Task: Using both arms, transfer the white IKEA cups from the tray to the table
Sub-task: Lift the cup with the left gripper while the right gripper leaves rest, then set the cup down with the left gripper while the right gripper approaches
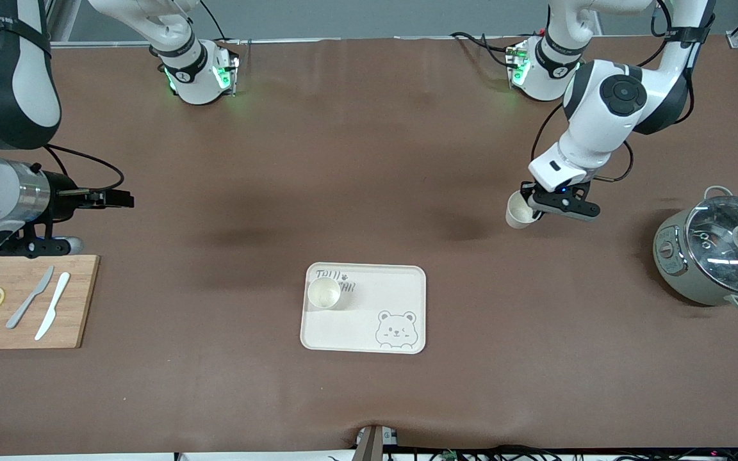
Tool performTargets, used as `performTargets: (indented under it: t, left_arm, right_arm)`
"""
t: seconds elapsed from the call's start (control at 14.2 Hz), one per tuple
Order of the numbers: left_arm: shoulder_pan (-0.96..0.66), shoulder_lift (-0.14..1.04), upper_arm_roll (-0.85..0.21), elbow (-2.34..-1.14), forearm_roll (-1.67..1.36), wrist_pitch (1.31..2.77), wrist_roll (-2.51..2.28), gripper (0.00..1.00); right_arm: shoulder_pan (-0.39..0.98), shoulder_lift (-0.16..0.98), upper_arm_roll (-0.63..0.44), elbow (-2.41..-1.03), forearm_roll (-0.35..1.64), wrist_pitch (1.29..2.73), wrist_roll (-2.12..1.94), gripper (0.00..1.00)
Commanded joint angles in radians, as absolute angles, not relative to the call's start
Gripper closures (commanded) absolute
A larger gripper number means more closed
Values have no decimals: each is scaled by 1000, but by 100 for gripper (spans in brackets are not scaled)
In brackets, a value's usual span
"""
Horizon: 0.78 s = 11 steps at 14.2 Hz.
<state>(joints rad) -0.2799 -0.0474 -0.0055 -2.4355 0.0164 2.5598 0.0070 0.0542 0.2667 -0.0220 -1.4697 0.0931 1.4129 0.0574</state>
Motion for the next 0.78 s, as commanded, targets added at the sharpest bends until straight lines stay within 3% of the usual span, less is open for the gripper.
performTargets:
  t: [0.0, 0.71]
  left_arm:
    - [-244, -92, -8, -2548, 5, 2661, 73, 100]
    - [-195, 24, -8, -2602, 0, 2870, 146, 100]
  right_arm:
    - [61, 276, -25, -1473, 130, 1440, 118, 0]
    - [218, 377, -25, -1474, 222, 1659, 495, 0]
